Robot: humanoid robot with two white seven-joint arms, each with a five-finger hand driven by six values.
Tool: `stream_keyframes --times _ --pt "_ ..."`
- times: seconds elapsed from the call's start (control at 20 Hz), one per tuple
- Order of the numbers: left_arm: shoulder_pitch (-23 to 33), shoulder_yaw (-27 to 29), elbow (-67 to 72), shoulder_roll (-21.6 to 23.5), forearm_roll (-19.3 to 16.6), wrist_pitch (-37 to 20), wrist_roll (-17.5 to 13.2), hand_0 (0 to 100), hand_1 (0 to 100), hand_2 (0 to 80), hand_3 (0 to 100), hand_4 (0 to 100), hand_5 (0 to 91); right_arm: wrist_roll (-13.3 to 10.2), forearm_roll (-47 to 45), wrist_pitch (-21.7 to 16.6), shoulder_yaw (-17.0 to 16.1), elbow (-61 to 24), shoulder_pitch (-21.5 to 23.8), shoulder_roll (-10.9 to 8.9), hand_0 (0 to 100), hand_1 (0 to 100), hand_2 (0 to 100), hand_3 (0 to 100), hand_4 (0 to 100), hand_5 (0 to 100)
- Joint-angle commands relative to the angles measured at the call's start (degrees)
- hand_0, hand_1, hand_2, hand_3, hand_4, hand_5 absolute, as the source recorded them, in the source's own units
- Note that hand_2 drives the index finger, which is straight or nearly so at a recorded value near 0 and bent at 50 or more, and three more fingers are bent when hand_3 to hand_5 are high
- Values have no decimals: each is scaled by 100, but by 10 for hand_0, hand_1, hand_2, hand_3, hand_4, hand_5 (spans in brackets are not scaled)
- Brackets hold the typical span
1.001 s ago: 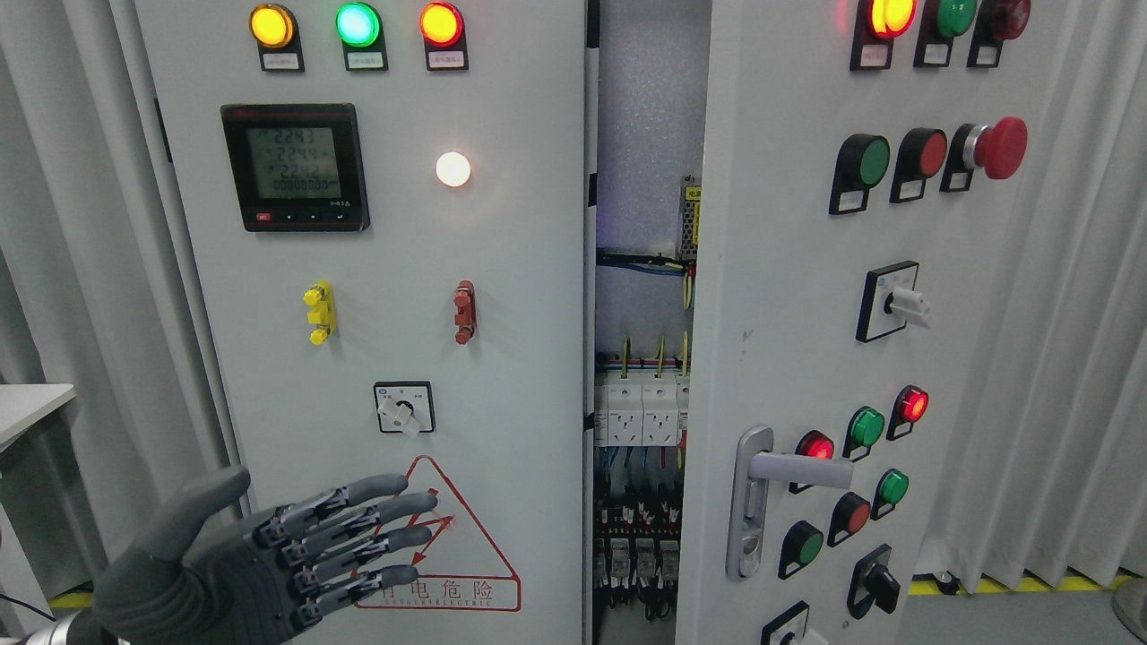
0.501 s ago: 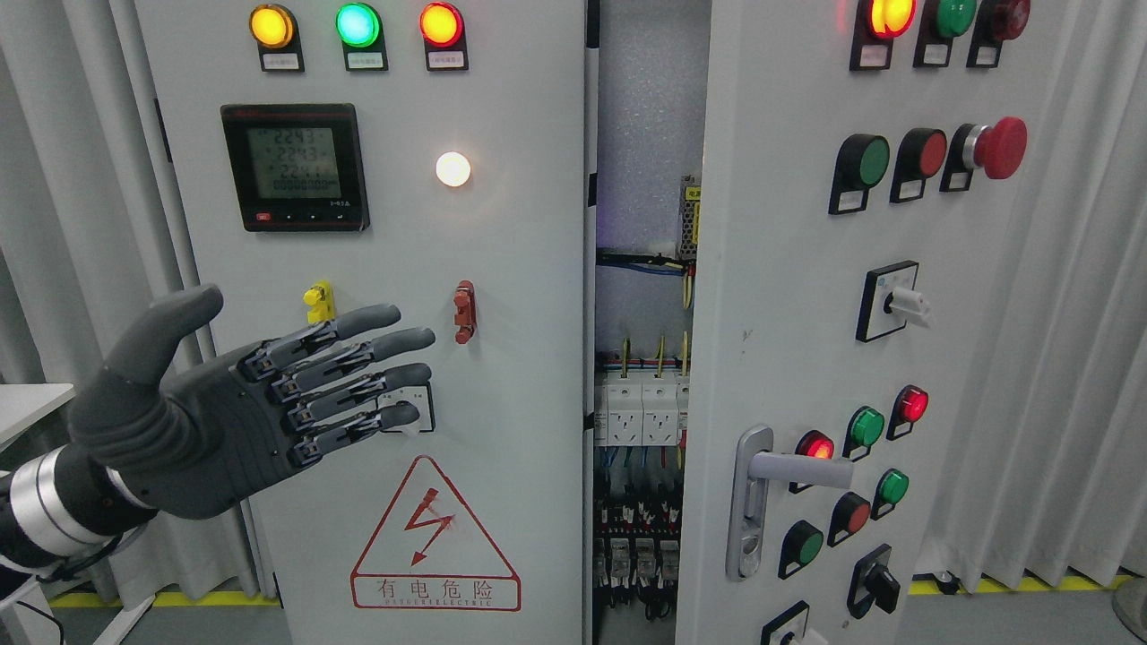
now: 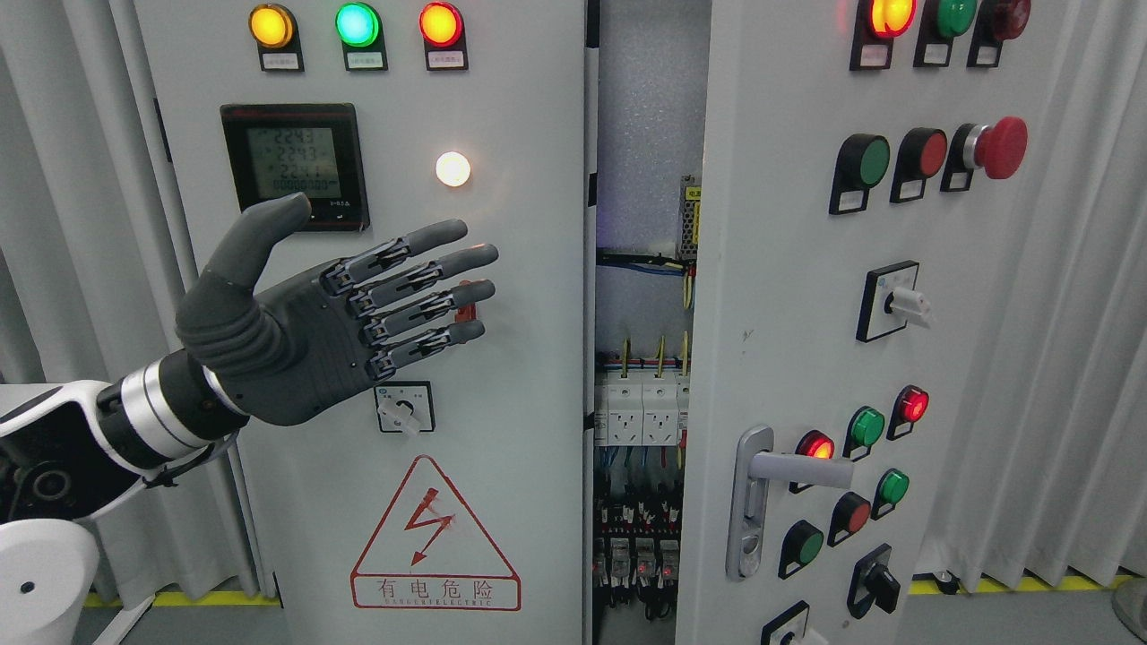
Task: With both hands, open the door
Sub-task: 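Raise the left hand toward the gap between the two doors, then insert left hand fingers behind the edge of the handled button door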
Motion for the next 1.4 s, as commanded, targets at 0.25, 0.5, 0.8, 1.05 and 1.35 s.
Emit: stream_keyframes --times 0.25,0.5,0.8,1.05,1.35 --pt "-760 -1978 685 -202 273 -1070 2 296 0 28 28 36 0 2 -158 -2 0 0 0 -9 218 0 0 0 0 0" --pt "-1647 -3683 790 476 1232 -2389 2 296 0 28 28 36 0 2 -158 -2 0 0 0 -9 218 0 0 0 0 0" --pt "-2044 -4283 1159 459 1524 -2531 2 296 0 28 28 36 0 2 -158 -2 0 0 0 -9 218 0 0 0 0 0" --pt "-2150 -4529 1326 353 1532 -2540 2 296 0 28 28 38 0 2 -158 -2 0 0 0 -9 218 0 0 0 0 0" --pt "-2483 -4836 1432 318 1830 -2540 -7 296 0 28 27 38 0 2 -158 -2 0 0 0 -9 219 0 0 0 0 0"
